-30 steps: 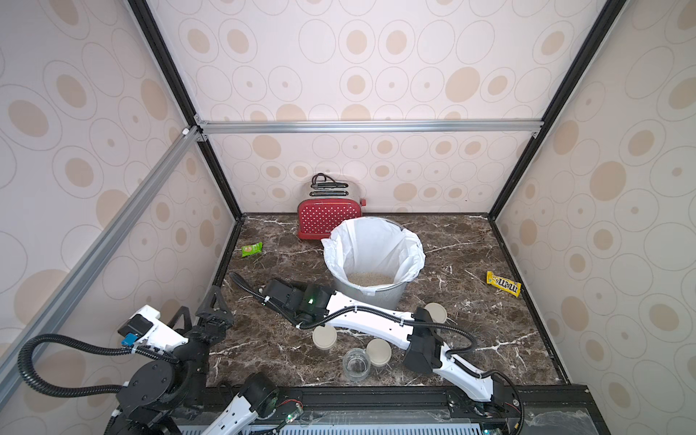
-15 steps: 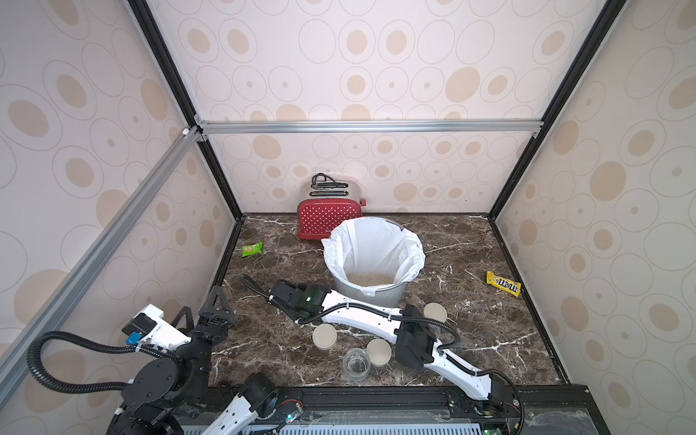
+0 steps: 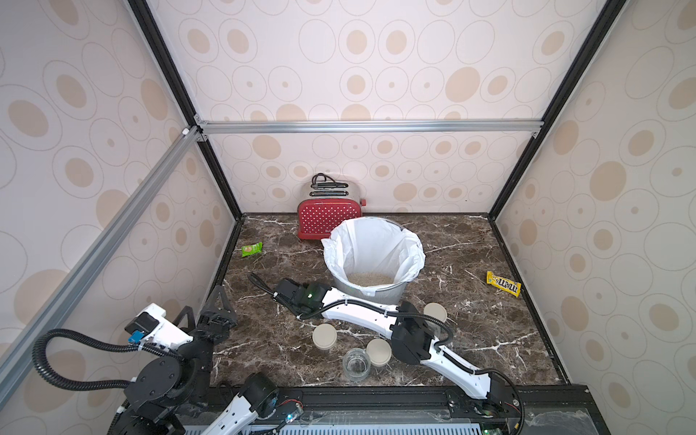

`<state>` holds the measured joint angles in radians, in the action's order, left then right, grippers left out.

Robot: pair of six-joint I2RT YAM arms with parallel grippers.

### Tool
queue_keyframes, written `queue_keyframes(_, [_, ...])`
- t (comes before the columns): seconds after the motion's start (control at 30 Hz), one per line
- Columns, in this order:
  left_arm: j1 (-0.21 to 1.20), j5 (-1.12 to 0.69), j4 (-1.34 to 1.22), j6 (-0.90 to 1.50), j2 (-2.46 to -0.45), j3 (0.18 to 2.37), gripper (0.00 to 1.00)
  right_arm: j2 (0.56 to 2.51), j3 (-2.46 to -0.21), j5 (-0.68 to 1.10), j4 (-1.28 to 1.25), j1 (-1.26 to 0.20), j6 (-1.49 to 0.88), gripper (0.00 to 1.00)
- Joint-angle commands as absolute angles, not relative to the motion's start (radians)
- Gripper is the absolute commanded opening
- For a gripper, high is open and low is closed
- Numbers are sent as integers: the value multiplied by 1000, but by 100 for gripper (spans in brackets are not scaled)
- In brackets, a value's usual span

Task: Empty moldy rice from jars
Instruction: Place the jar at the center of the board.

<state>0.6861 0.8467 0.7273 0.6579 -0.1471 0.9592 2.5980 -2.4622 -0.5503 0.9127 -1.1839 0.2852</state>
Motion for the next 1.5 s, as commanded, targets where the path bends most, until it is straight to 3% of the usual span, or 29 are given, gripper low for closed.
queue_keyframes(0.0, [680,855,733,676,-162,957,99,2613,-2457,-542,930,-1180,275,0])
queue_keyframes(0.23, [681,842,741,690,-164,954,99,2619,-2450,-530,933,-1175,264,5])
queue_keyframes(0.87, [681,845,733,687,-168,951,99,2622,-2459,-546,930,-1164,264,30])
queue_keyframes(1.2, [681,853,741,688,-163,955,99,2623,-2464,-546,937,-1159,262,32])
queue_keyframes(1.47, [681,854,738,690,-173,953,99,2611,-2481,-548,941,-1159,259,39])
